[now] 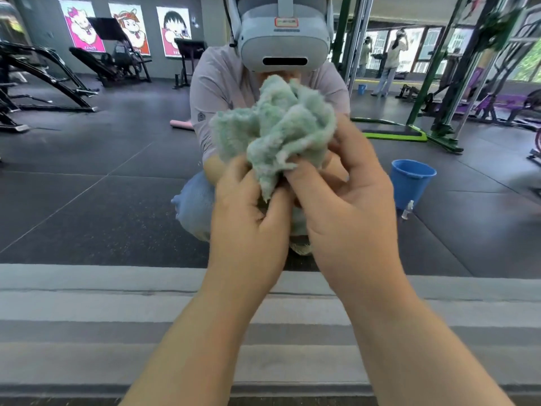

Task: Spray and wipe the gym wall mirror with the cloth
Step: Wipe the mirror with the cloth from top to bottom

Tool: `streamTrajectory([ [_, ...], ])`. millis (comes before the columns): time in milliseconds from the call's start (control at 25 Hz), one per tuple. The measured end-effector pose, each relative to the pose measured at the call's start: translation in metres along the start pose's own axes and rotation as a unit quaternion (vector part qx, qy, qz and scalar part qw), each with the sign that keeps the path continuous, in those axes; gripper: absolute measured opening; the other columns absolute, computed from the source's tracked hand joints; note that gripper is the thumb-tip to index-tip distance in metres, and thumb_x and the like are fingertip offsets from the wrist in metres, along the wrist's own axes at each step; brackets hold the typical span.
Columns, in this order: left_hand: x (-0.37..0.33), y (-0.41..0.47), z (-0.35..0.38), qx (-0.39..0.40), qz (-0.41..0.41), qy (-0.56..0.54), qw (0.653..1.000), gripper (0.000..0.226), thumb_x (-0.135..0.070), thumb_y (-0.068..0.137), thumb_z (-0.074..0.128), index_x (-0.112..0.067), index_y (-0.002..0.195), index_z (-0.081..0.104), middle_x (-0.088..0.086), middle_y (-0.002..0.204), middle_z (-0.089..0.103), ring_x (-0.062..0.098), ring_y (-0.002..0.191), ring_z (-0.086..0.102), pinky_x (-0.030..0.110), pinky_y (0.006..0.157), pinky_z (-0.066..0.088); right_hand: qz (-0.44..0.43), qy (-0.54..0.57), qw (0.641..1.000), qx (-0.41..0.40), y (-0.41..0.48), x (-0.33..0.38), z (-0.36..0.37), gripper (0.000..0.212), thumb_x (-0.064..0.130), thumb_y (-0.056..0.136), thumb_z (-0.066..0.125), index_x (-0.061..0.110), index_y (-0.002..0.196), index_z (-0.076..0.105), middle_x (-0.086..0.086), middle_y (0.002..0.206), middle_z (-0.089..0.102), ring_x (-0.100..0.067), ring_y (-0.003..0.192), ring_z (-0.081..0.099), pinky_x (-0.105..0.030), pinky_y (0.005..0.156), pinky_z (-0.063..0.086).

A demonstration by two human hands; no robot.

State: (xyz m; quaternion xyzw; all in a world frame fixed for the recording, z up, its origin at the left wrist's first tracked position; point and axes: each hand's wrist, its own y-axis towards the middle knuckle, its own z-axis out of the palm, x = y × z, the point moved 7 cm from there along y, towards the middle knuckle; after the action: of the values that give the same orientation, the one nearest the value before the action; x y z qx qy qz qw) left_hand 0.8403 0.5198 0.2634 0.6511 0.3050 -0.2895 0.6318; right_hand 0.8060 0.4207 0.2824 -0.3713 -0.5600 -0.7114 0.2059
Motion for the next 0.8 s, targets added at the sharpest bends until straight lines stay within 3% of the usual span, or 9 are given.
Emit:
streamTrajectory([
  [80, 0.011, 0.007, -0.008, 0.020, -0.040, -0.038, 0.998, 0.029, -0.006, 0.093, 0.054, -0.029, 0.103, 0.070, -0.015, 0.094, 0.070, 0.003, 0.092, 0.065, 0.023, 0.084, 0.053, -0.092, -0.176, 0.977, -0.080, 0.017, 0.010, -0.013, 0.037, 0.006, 0.080, 0.066, 0.015, 0.116, 0.069, -0.004, 0.116, 0.061, -0.012, 0.106, 0.060, -0.029, 0.095, 0.049],
  [200, 0.021, 0.012, -0.039, -0.100, -0.034, -0.065, 0.992, 0.036, 0.009, 0.087, 0.054, -0.020, 0.093, 0.072, -0.006, 0.093, 0.074, 0.010, 0.095, 0.069, 0.028, 0.089, 0.053, -0.257, -0.357, 0.880, -0.178, 0.036, 0.040, -0.031, 0.033, 0.000, 0.074, 0.063, 0.018, 0.099, 0.075, -0.003, 0.105, 0.057, -0.010, 0.100, 0.051, -0.022, 0.091, 0.045],
  [400, 0.023, 0.007, -0.065, -0.205, -0.026, -0.013, 0.978, 0.034, 0.004, 0.082, 0.053, -0.025, 0.079, 0.070, -0.006, 0.080, 0.071, 0.014, 0.079, 0.068, 0.033, 0.075, 0.056, -0.365, -0.511, 0.767, 0.128, -0.007, -0.011, 0.034, 0.023, 0.005, 0.083, 0.056, 0.011, 0.093, 0.076, -0.016, 0.110, 0.064, -0.033, 0.089, 0.052, -0.042, 0.084, 0.045],
  [440, 0.023, 0.008, -0.069, -0.216, -0.022, -0.014, 0.976, 0.033, 0.004, 0.082, 0.053, -0.024, 0.079, 0.069, -0.004, 0.080, 0.071, 0.016, 0.078, 0.067, 0.033, 0.073, 0.055, -0.362, -0.513, 0.766, 0.137, 0.000, -0.007, 0.028, 0.026, 0.008, 0.084, 0.053, 0.011, 0.097, 0.076, -0.017, 0.109, 0.063, -0.032, 0.090, 0.053, -0.040, 0.088, 0.045],
  [520, 0.020, 0.012, -0.074, -0.228, -0.022, -0.029, 0.973, 0.033, 0.004, 0.081, 0.051, -0.023, 0.078, 0.069, -0.001, 0.079, 0.071, 0.018, 0.074, 0.066, 0.033, 0.068, 0.053, -0.332, -0.483, 0.810, 0.007, 0.035, 0.027, 0.006, 0.034, 0.009, 0.082, 0.050, 0.009, 0.107, 0.073, -0.020, 0.107, 0.059, -0.029, 0.098, 0.052, -0.026, 0.096, 0.040],
  [600, 0.013, 0.012, -0.075, -0.244, -0.022, -0.054, 0.968, 0.034, 0.006, 0.081, 0.050, -0.022, 0.076, 0.068, -0.007, 0.073, 0.069, 0.012, 0.067, 0.063, 0.026, 0.063, 0.049, -0.312, -0.473, 0.817, -0.103, 0.059, 0.056, 0.015, 0.042, 0.008, 0.082, 0.047, 0.008, 0.118, 0.068, -0.021, 0.110, 0.057, -0.032, 0.102, 0.053, -0.031, 0.095, 0.041],
  [680, 0.005, 0.009, -0.076, -0.258, -0.024, -0.065, 0.964, 0.033, 0.005, 0.081, 0.050, -0.023, 0.073, 0.066, -0.011, 0.066, 0.066, 0.005, 0.060, 0.057, 0.020, 0.060, 0.044, -0.367, -0.510, 0.778, -0.009, 0.055, 0.049, 0.067, 0.042, 0.012, 0.082, 0.046, 0.007, 0.118, 0.067, -0.022, 0.107, 0.058, -0.038, 0.096, 0.055, -0.043, 0.085, 0.044],
  [760, 0.002, 0.009, -0.079, -0.265, -0.026, -0.086, 0.960, 0.031, 0.001, 0.078, 0.049, -0.025, 0.070, 0.065, -0.012, 0.062, 0.064, 0.005, 0.058, 0.055, 0.019, 0.058, 0.042, -0.413, -0.538, 0.728, 0.099, 0.054, 0.047, 0.093, 0.039, 0.014, 0.080, 0.049, 0.007, 0.112, 0.070, -0.020, 0.098, 0.057, -0.037, 0.087, 0.055, -0.040, 0.071, 0.046],
  [800, 0.003, 0.011, -0.080, -0.264, -0.033, -0.099, 0.959, 0.031, 0.000, 0.076, 0.049, -0.026, 0.068, 0.065, -0.011, 0.060, 0.062, 0.007, 0.057, 0.053, 0.020, 0.056, 0.041, -0.406, -0.564, 0.715, 0.080, 0.068, 0.057, 0.089, 0.040, 0.013, 0.078, 0.047, 0.008, 0.110, 0.071, -0.019, 0.095, 0.057, -0.034, 0.083, 0.055, -0.034, 0.067, 0.042],
])
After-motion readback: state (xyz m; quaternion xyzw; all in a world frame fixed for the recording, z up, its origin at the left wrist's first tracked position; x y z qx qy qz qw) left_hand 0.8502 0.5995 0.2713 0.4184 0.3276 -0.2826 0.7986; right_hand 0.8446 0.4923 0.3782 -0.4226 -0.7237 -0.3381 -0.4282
